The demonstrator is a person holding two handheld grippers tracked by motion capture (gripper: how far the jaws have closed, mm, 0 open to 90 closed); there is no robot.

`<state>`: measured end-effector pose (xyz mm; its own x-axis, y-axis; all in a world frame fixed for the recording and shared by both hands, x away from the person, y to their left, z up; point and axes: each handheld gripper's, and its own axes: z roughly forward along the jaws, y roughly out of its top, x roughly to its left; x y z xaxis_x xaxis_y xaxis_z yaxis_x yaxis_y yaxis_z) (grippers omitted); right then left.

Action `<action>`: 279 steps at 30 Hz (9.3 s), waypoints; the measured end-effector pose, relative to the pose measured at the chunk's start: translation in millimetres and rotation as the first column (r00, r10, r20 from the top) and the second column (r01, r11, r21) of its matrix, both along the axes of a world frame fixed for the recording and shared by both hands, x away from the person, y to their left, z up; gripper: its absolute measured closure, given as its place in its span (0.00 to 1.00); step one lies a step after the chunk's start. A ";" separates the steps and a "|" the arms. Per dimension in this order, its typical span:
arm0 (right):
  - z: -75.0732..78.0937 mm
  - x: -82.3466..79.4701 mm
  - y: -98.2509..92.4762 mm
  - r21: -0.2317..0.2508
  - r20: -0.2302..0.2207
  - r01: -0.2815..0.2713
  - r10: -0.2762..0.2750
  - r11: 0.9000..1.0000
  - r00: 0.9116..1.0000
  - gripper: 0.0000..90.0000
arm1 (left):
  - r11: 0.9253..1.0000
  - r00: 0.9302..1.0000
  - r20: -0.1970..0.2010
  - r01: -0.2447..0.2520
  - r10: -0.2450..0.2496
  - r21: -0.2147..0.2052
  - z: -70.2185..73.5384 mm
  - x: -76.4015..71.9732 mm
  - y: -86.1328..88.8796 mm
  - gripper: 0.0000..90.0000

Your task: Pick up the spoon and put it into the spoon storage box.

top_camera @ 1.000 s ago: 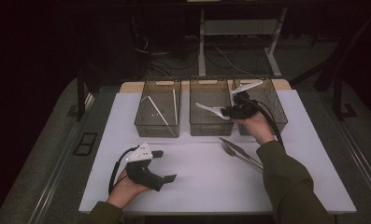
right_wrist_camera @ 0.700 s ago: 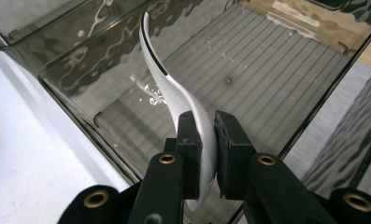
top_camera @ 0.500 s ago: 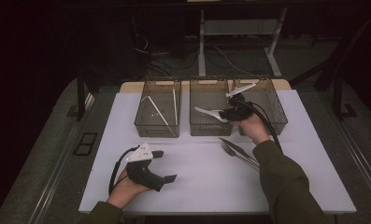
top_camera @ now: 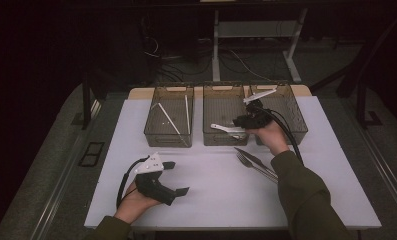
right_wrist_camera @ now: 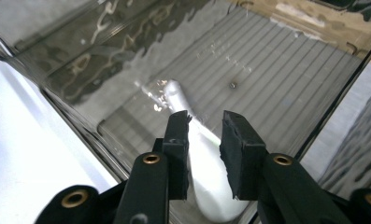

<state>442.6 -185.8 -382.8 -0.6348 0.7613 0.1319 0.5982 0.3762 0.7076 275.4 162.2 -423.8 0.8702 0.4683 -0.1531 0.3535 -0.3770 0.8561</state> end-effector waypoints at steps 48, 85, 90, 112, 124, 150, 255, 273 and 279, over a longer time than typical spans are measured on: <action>21.5 -98.7 -52.9 0.084 0.086 -0.170 0.163 0.982 0.983 0.47 | 1.000 1.000 -0.004 0.002 -0.002 0.004 -0.4 -0.3 0.7 0.00; -6.8 -141.3 -105.7 -0.068 -0.068 -0.130 0.126 0.989 0.990 0.67 | 1.000 1.000 -0.005 -0.002 0.002 0.013 -1.1 0.0 0.6 0.00; -9.9 -142.0 -104.7 -0.108 -0.103 -0.138 0.127 0.985 0.987 0.73 | 1.000 1.000 -0.004 -0.003 0.003 0.017 -0.9 -0.2 0.8 0.00; -31.5 -108.6 -75.8 -0.290 -0.264 -0.237 0.161 0.927 0.951 0.85 | 1.000 1.000 -0.007 -0.003 0.003 0.025 -1.9 0.4 0.2 0.00; -39.0 -94.4 -57.7 -0.341 -0.340 -0.277 0.157 0.898 0.927 0.86 | 1.000 1.000 -0.005 0.000 0.000 0.026 -2.1 0.7 -0.6 0.00; -38.0 -88.9 -46.2 -0.400 -0.391 -0.263 0.096 0.878 0.915 0.89 | 1.000 1.000 -0.005 0.001 0.000 0.030 -1.8 0.0 -0.7 0.00; 82.9 17.2 -136.4 -0.081 -0.102 0.127 -0.135 0.989 0.986 0.89 | 1.000 1.000 -0.008 -0.012 0.012 0.007 -1.3 1.8 3.4 0.00; 54.1 37.8 -147.0 -0.091 -0.168 0.190 -0.203 0.978 0.965 0.89 | 1.000 1.000 -0.009 -0.012 0.012 0.007 -1.0 1.4 3.6 0.00; 38.8 42.0 -143.5 -0.112 -0.191 0.182 -0.201 0.977 0.961 0.89 | 1.000 1.000 -0.012 -0.013 0.013 0.009 -1.4 1.9 3.7 0.00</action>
